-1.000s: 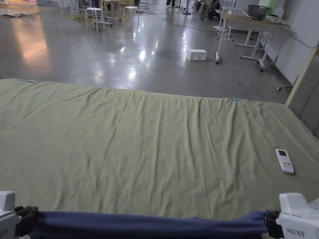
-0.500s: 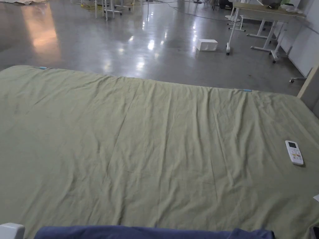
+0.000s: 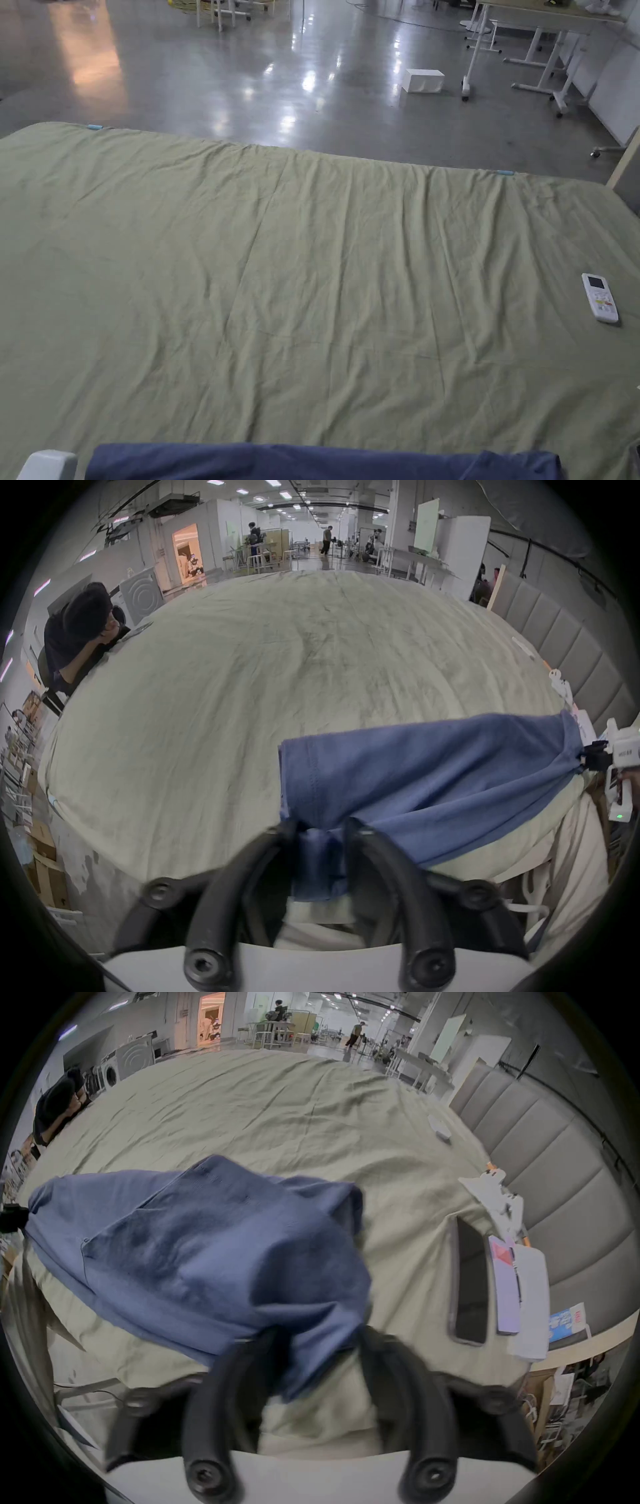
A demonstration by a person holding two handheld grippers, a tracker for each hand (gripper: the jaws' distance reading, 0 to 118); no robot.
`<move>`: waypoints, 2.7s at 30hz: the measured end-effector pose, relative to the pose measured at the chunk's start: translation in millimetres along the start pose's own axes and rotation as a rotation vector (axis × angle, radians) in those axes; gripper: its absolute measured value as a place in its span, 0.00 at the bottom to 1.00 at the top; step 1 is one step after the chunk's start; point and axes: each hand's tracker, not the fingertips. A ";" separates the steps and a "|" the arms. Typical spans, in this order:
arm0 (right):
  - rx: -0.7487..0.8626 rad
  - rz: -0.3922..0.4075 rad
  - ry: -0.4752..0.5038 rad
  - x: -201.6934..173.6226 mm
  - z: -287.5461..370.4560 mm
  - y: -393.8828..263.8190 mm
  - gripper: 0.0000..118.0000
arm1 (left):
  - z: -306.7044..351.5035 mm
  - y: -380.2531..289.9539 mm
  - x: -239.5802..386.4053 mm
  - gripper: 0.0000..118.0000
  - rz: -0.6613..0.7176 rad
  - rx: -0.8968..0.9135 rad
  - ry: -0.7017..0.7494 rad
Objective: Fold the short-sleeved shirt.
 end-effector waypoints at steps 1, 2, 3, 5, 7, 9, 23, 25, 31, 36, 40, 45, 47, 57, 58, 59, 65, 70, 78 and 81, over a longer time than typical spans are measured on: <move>0.012 -0.009 -0.018 3.5 5.6 1.4 0.75 | 5.2 4.2 -0.1 0.52 -0.001 0.018 -0.015; 0.040 -0.030 -0.023 9.1 14.8 4.2 0.79 | 16.7 13.7 5.9 0.59 -0.007 0.067 -0.016; 0.082 -0.061 -0.030 13.3 25.7 9.3 0.79 | 25.2 21.0 9.4 0.60 -0.020 0.121 0.000; 0.174 -0.114 -0.056 19.1 45.4 21.0 0.80 | 38.4 35.1 16.2 0.60 -0.028 0.220 0.031; 0.270 -0.140 -0.079 22.4 62.4 34.6 0.80 | 51.3 56.3 25.4 0.60 -0.028 0.292 0.026; 0.406 -0.150 -0.110 18.1 80.0 53.9 0.80 | 60.3 76.2 37.2 0.60 -0.030 0.366 0.046; 0.975 -0.292 -0.154 -75.8 136.0 157.8 0.24 | 100.4 155.1 107.4 0.13 0.008 0.810 0.135; 1.003 -0.297 -0.164 -81.0 137.4 163.0 0.06 | 104.2 157.6 110.6 0.05 0.001 0.831 0.147; 1.050 -0.265 -0.154 -90.1 141.4 172.1 0.00 | 102.0 152.0 115.9 0.02 -0.040 0.862 0.190; 1.031 -0.250 -0.123 -95.0 140.8 176.6 0.00 | 105.1 148.9 101.8 0.02 -0.043 0.821 0.134; 1.006 -0.221 -0.125 -98.2 138.3 179.1 0.00 | 105.2 140.2 77.6 0.02 -0.117 0.718 0.086; 0.983 -0.214 -0.105 -103.3 132.4 182.1 0.00 | 91.0 123.4 24.4 0.02 -0.026 0.489 0.002; 0.961 -0.224 -0.079 -104.5 129.4 186.0 0.00 | 84.5 117.0 5.2 0.02 0.050 0.373 -0.068; 0.911 -0.223 -0.024 -113.9 123.0 190.5 0.00 | -16.2 51.8 -95.9 0.69 0.318 -0.036 -0.360; 0.903 -0.227 -0.021 -114.0 121.5 190.4 0.00 | -23.7 46.5 -99.9 0.69 0.349 -0.055 -0.389; 0.892 -0.234 -0.022 -114.2 119.9 189.8 0.00 | -34.0 39.7 -106.4 0.69 0.388 -0.081 -0.445; 0.859 -0.219 -0.025 -114.1 116.5 186.1 0.00 | -43.0 19.3 -104.9 0.64 0.557 -0.048 -0.645; 0.842 -0.208 -0.022 -116.2 114.6 184.0 0.00 | -53.8 16.7 -85.2 0.33 0.524 -0.126 -0.739; 0.831 -0.179 -0.023 -116.6 116.8 182.5 0.00 | -54.6 20.1 -65.3 0.17 0.553 -0.144 -0.716; 0.836 -0.168 -0.034 -113.1 119.5 180.5 0.00 | -44.6 27.3 -65.5 0.14 0.464 -0.118 -0.657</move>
